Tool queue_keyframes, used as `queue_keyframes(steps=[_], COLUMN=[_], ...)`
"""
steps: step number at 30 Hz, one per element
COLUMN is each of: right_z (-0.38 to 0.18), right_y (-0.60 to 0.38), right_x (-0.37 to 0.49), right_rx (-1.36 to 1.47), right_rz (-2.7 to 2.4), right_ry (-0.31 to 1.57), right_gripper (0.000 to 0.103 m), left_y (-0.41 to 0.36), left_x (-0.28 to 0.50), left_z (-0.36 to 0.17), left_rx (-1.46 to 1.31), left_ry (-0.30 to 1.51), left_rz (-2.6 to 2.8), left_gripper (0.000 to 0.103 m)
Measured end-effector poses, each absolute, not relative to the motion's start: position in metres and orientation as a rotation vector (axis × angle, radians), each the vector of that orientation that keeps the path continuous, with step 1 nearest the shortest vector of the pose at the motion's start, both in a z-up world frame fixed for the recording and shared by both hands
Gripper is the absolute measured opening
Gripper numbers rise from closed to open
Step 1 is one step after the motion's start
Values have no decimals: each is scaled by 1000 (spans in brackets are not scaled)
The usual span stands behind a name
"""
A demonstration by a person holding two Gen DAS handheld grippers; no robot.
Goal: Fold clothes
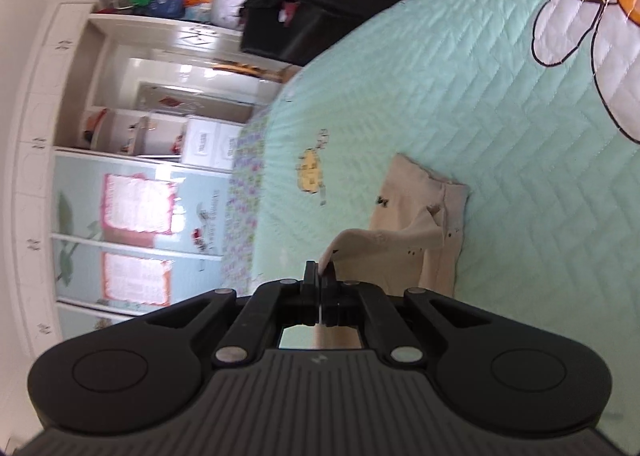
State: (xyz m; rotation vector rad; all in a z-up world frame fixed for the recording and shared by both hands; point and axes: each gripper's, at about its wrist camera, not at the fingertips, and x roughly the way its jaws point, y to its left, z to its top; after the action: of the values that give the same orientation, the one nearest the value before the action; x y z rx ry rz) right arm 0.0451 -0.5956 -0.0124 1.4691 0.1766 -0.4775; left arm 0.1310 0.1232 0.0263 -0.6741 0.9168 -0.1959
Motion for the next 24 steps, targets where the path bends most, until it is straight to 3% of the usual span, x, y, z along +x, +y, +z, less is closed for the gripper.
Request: queue_keyframes(steps=[9, 13, 17, 24], right_z=[-23, -23, -27, -29], right_y=[-611, -616, -631, -646], right_x=[76, 96, 116, 109], right_rx=[1461, 1431, 1354, 1252], right_rz=[-618, -683, -699, -572], right_ry=[260, 288, 302, 261], right_gripper=[3, 7, 22, 23], left_y=[114, 112, 123, 138], left_x=[169, 184, 203, 202], left_z=[3, -5, -13, -13], left_rx=[-634, -637, -689, -772], left_ry=[978, 990, 995, 953], left_rz=[-155, -141, -98, -136], left_gripper=[16, 17, 24, 25])
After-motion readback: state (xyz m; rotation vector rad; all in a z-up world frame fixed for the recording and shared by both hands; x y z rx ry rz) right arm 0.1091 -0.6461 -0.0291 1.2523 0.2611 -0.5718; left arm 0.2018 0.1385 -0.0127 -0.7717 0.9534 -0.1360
